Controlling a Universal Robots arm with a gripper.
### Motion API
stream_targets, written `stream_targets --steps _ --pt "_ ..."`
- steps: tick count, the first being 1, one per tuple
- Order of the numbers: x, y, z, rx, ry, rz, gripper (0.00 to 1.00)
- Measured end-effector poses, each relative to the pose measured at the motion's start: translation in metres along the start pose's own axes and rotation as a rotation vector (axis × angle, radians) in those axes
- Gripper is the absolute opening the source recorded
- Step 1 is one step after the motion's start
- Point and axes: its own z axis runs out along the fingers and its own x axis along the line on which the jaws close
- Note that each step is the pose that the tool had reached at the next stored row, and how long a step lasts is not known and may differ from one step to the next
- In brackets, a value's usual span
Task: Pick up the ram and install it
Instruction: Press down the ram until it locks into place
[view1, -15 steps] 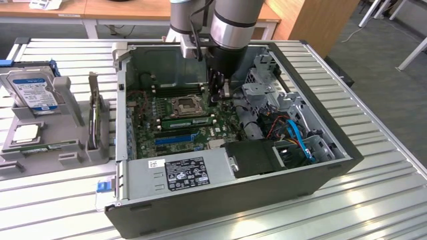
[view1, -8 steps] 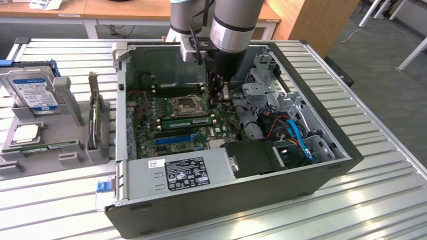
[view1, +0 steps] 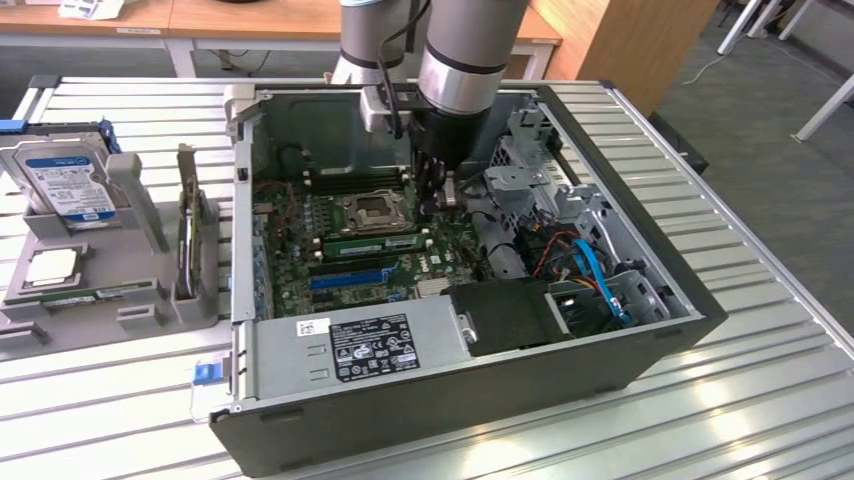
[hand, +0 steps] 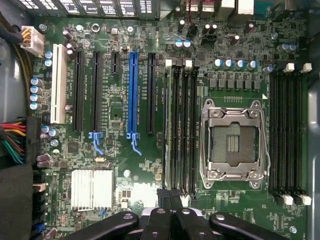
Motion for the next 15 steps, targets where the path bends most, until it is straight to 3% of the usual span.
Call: stream_targets --steps 15 --pt "0.0003 -0.0004 0.0109 -0.0001 0.0002 0.0 0.1"
